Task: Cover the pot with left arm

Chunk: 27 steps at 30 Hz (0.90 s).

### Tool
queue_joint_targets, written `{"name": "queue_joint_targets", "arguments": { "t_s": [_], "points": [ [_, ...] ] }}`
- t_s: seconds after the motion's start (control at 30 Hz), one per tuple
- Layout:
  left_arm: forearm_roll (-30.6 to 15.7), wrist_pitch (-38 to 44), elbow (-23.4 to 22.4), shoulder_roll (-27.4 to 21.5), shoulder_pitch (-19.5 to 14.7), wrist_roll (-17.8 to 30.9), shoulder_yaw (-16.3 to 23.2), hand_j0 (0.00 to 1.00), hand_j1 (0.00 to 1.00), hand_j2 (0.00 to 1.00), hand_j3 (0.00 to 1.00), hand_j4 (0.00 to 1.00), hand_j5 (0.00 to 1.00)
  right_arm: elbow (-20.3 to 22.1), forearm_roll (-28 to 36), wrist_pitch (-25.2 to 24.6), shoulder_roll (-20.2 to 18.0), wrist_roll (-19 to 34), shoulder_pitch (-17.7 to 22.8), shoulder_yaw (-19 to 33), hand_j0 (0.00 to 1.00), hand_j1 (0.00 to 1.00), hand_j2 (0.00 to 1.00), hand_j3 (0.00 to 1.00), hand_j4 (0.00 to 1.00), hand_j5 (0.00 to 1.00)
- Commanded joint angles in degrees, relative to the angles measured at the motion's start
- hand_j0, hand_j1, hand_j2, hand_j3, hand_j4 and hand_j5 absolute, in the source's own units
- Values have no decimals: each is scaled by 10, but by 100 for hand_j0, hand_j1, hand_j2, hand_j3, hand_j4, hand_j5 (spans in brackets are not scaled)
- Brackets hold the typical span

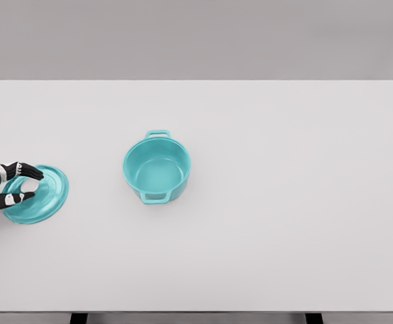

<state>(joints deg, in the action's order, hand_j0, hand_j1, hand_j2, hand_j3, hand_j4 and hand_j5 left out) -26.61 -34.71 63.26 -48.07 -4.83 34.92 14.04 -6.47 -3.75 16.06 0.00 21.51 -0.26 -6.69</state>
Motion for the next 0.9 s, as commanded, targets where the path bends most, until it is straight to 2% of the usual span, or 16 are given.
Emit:
{"name": "queue_joint_targets", "arguments": {
  "t_s": [0.0,0.07,0.1,0.13,0.37,0.43,0.77,0.87],
  "points": [
    [9,-2,-2,1,0,1,3,56,56,56,56,56,56,0,0,0,0,0,0,0,100,100,100,100,100,100],
    [10,-2,-2,1,0,1,3,57,57,57,57,57,57,1,0,0,0,0,0,0,100,100,100,100,100,100],
    [13,-3,-1,1,0,1,3,65,65,65,65,65,65,0,0,0,0,0,0,0,100,100,100,100,100,100],
    [13,-3,-1,1,1,1,3,66,66,66,66,66,66,0,0,0,0,0,0,0,100,100,100,100,100,100],
    [23,-3,1,2,-1,1,1,69,69,69,69,69,69,1,0,0,0,0,0,0,100,100,100,100,100,100],
    [43,-3,1,5,-6,1,-3,71,71,71,71,71,71,0,0,0,0,0,0,0,100,100,100,100,100,100],
    [50,-3,-1,11,-7,1,-3,71,71,71,71,71,71,1,0,0,0,0,0,0,100,100,100,100,100,100],
    [52,-3,-2,13,-7,1,-3,64,64,64,64,64,64,1,0,0,0,0,0,0,100,100,100,100,100,100]
  ]
}}
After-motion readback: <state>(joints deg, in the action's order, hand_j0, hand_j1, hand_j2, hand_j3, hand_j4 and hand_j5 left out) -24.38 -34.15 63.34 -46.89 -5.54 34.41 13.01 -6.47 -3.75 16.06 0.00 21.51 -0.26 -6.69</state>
